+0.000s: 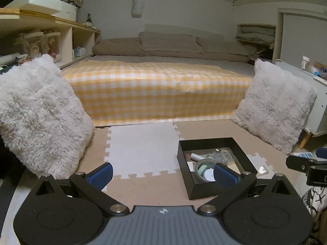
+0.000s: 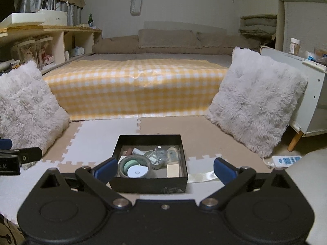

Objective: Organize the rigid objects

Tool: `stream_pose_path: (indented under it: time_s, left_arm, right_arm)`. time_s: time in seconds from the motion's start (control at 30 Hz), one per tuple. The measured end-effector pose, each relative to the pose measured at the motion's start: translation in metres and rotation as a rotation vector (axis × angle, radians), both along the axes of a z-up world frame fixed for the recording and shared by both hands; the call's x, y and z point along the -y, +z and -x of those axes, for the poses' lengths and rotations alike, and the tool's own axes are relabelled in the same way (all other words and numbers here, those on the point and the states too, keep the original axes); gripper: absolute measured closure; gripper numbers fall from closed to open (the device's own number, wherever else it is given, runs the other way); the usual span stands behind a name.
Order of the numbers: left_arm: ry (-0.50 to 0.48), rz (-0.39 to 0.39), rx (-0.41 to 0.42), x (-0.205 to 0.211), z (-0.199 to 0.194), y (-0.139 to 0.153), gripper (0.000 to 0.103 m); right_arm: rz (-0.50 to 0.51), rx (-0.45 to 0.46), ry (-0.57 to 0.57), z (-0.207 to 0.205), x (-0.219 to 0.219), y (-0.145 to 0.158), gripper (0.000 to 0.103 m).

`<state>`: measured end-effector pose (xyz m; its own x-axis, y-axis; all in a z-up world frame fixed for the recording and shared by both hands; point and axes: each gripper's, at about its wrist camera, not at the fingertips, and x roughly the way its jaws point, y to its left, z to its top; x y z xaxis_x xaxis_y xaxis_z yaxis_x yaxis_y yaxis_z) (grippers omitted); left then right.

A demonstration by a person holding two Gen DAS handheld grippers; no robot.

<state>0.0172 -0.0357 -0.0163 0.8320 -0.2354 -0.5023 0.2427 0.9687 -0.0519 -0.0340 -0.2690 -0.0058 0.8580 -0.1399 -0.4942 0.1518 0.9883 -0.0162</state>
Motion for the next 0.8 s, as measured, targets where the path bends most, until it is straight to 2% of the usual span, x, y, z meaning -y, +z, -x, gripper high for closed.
stream_pose_path:
  time_s: [0.23, 0.8]
  left_arm:
    - [0.004, -0.023, 0.01, 0.0022, 0.0003, -0.0044, 0.0]
    - [-0.002, -0.027, 0.011, 0.0033, 0.0026, -0.0041, 0.0]
  right_arm:
    - [-0.022, 0.022, -0.007, 0.003, 0.0009, -0.0042, 0.001]
    - [0.016, 0.045, 0.001, 0.0068, -0.0065, -0.0059, 0.001]
